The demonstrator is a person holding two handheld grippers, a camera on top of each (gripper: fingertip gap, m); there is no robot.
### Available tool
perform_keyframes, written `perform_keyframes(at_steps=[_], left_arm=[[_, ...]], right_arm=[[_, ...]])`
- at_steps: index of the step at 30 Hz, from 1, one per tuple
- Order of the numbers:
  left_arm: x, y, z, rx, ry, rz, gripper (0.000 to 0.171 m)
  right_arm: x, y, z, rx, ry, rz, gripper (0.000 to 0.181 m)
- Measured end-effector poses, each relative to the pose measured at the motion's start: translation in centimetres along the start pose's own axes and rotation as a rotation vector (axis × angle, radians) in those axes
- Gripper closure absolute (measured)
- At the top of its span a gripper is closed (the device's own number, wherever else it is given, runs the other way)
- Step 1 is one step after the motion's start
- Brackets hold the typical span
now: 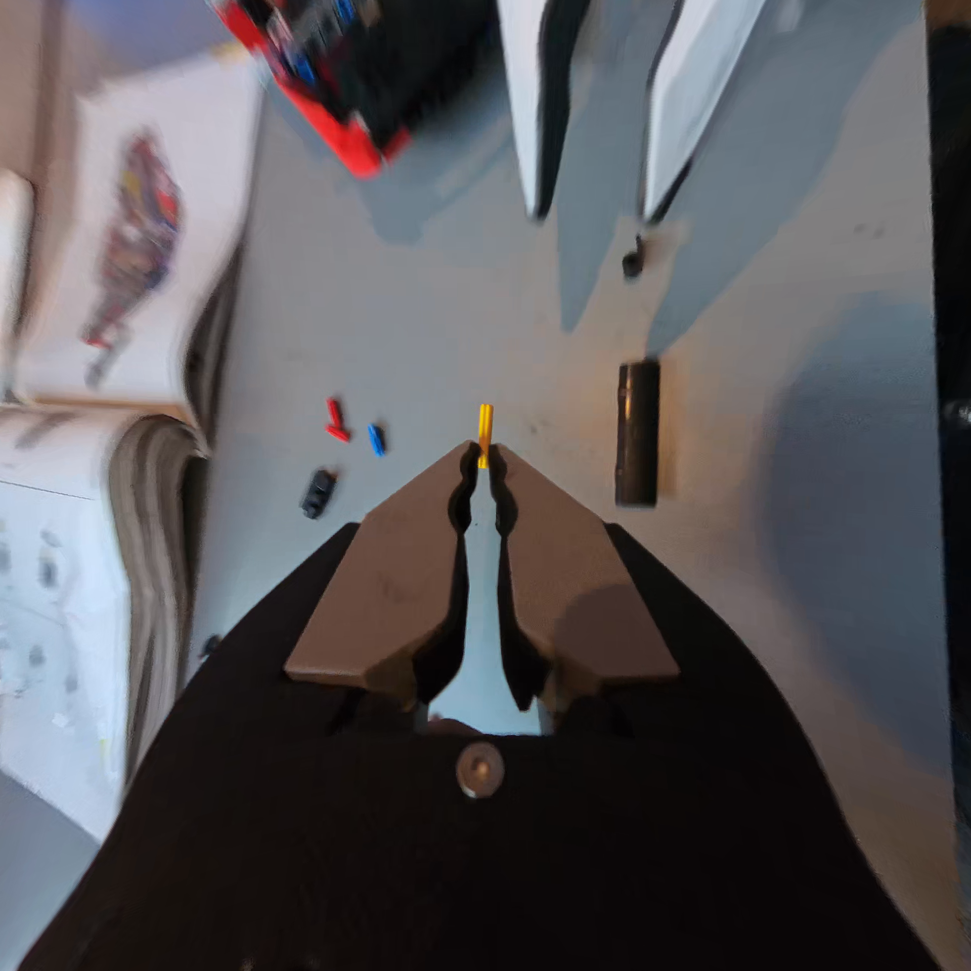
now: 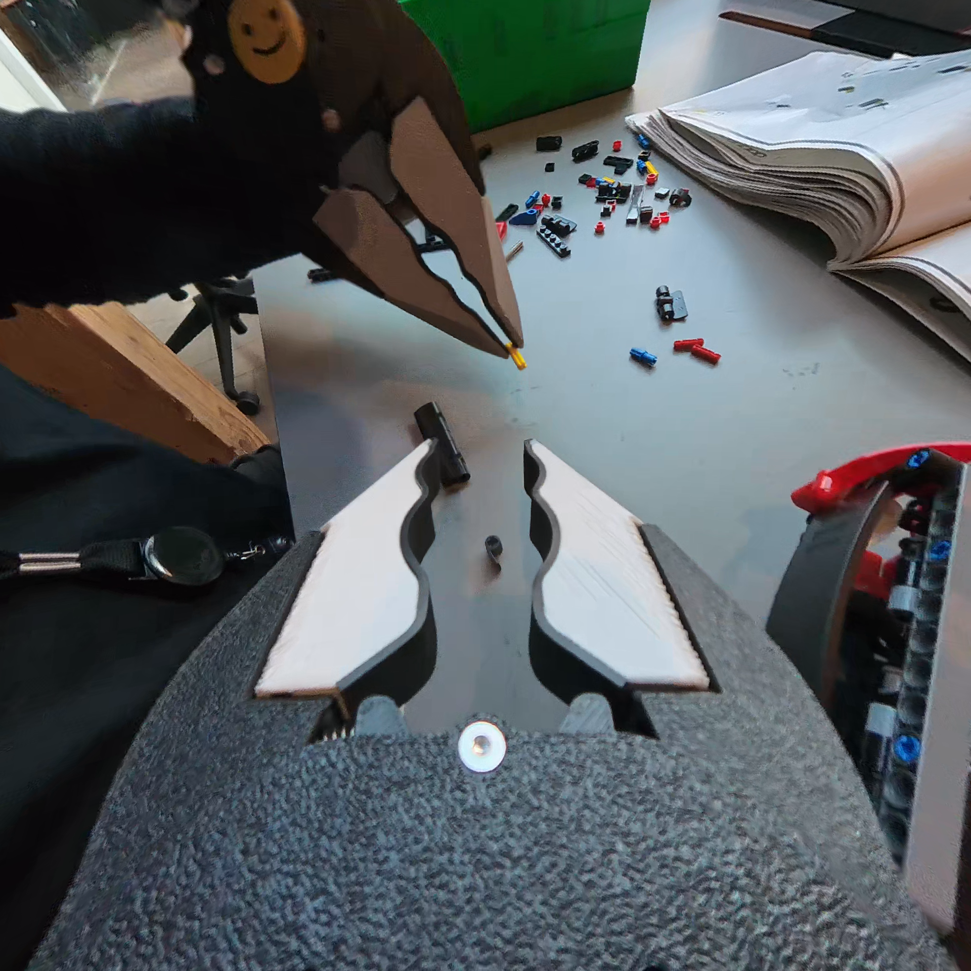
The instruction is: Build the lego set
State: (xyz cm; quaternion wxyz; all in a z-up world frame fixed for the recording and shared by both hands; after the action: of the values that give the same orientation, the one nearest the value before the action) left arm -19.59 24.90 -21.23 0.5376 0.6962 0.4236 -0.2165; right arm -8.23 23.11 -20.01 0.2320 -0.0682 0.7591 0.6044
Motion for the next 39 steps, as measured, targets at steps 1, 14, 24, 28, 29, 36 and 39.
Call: perform_keyframes(at_steps=[1,14,24,28,29,36,39], left_arm=[[-0.5,1.0,0.2,0.029,0.068,0.034,0.171],[-1.9,4.7,2.9,0.254,0.233,0.018,0.171],[-1.8,5.3,3.2,0.363,0.300,-0.035,0.171],[-1.7,5.2,3.3,0.371,0.306,-0.033,0.171],[-1.7,5.3,3.3,0.377,0.308,-0.029,0.171],[-1.7,5.4,3.7,0.390,0.312,0.009,0.171],[-1.6,5.3,4.4,0.188,0.120,0.084,0.155]], right_arm=[[0.2,0.2,-0.2,-0.004,0.013,0.003,0.145],[0.7,2.0,-1.6,-0.268,-0.084,-0.013,0.174],[0.9,2.2,-1.5,-0.295,-0.105,-0.032,0.176],[1.1,2.0,-1.4,-0.296,-0.106,-0.042,0.176],[1.1,2.0,-1.5,-0.295,-0.105,-0.044,0.176],[0.9,1.7,-1.7,-0.297,-0.081,-0.051,0.176],[0.4,1.0,-1.8,-0.319,-0.095,-0.074,0.177]])
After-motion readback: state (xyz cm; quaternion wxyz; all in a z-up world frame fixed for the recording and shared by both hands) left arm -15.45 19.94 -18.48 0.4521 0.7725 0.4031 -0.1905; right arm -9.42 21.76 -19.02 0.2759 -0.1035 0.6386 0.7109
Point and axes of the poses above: each gripper's, where its closed fingertips meet, x out along the fingers, y out of its top, z = x × y across the jaws, the point moved 4 cm from there along -x, back along the fingers, and after that the axes turned 3 degrees about -y, right-handed, at the moved point
